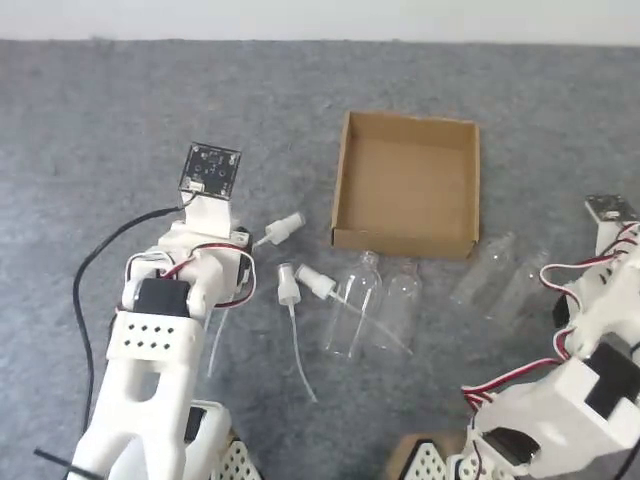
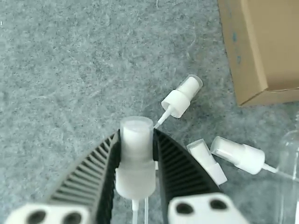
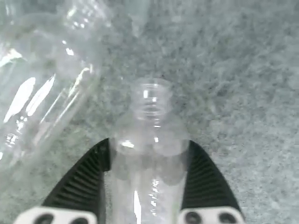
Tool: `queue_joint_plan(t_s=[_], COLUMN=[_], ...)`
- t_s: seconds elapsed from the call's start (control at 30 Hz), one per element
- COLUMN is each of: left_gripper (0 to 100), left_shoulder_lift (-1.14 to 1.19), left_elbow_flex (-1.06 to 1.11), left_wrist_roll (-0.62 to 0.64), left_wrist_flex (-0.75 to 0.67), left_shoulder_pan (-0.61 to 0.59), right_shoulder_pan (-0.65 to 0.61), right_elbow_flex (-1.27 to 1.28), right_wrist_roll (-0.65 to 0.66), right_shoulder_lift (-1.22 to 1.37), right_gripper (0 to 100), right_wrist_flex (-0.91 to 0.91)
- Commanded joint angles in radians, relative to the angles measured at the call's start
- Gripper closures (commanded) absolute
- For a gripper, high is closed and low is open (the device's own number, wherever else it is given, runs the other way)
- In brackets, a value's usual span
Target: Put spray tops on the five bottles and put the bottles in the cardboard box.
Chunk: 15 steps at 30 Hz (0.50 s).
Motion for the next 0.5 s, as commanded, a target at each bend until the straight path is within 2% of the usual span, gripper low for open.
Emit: queue_joint_plan(t_s=[0.0,0.13,0.23,0.37,0.47], left_gripper=[99,99,99,99,99], left_shoulder_lift=[-0.029,-0.031,-0.037,-0.037,-0.037], left_elbow_flex=[-0.005,-0.004,-0.022,-0.15,-0.298], left_wrist_roll=[0.011,0.008,0.006,0.006,0.008], left_wrist_flex=[-0.026,-0.025,-0.026,0.069,0.184], left_shoulder_pan=[0.006,0.006,0.006,0.006,0.006], right_shoulder_pan=[0.008,-0.03,-0.127,-0.332,-0.552], right_elbow_flex=[-0.069,-0.118,-0.129,-0.115,-0.086], right_wrist_roll=[-0.006,-0.021,-0.109,-0.265,-0.396], right_shoulder_lift=[-0.035,-0.137,-0.278,-0.526,-0.688], right_gripper=[99.2,99.3,99.3,99.3,99.3], right_wrist_flex=[0.022,0.139,0.219,0.277,0.275])
